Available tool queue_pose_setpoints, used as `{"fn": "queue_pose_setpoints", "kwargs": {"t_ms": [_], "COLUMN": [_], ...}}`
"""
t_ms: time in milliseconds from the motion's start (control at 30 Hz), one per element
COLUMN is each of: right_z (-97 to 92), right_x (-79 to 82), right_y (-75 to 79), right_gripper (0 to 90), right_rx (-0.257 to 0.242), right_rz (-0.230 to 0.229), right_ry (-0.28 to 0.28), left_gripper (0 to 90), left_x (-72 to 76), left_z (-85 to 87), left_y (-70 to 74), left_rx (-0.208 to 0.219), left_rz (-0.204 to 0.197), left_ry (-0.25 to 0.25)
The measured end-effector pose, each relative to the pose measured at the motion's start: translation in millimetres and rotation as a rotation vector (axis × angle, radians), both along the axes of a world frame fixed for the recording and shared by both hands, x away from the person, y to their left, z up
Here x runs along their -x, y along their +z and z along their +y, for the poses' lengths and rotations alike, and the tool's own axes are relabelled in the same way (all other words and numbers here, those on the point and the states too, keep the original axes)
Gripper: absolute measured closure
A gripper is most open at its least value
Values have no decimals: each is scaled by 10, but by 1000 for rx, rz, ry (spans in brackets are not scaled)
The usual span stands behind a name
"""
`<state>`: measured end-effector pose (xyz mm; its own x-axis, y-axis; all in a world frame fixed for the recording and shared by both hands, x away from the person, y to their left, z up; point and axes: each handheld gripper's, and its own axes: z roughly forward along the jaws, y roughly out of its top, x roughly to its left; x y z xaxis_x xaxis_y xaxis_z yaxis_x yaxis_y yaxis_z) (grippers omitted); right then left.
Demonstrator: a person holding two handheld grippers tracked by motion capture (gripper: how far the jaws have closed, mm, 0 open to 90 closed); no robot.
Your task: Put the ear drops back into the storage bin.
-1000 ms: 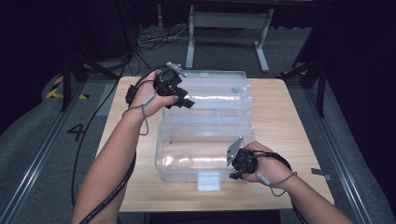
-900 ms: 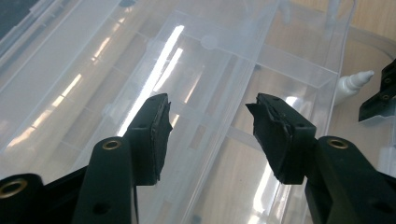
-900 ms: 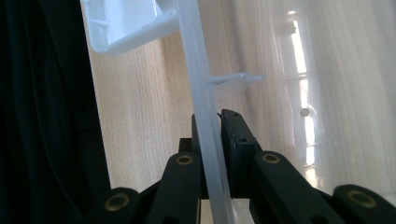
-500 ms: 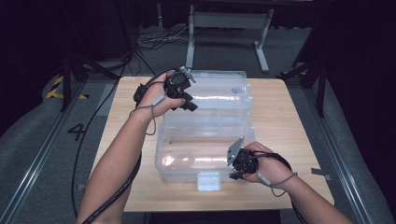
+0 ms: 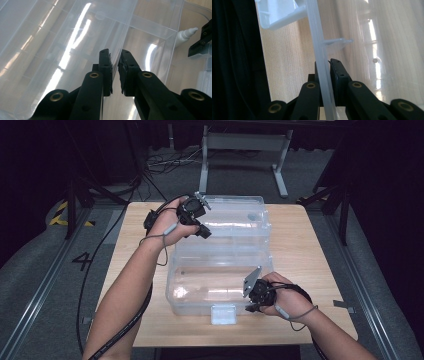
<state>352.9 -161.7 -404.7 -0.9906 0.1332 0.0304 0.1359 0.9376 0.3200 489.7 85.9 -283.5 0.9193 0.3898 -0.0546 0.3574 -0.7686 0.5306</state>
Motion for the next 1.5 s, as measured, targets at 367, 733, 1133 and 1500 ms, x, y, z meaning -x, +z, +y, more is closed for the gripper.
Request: {"fn": "queue_pose_setpoints", "kwargs": {"t_ms": [367,733,1133,1500], "right_z": [5,8,2,-1], "right_x": [3,4,14,10], "right_y": [-4,-9,-6,-10], "right_gripper": [852,852,850,849], "right_rx": [4,0,-1,-8], "right_rz": [-6,-6,-5,-8], "right_ry": [-8,-9,-17,-13], "left_gripper": [821,828,836,845], "left_x": [82,231,380,536], "left_z": [-4,2,-2,-16], "left_y": [16,58,107,134], "left_rx": [-2,0,-22,-57], "left_rz": [-30,-47,-52,-68], "left_ry": [-11,-31,-60,-93]}}
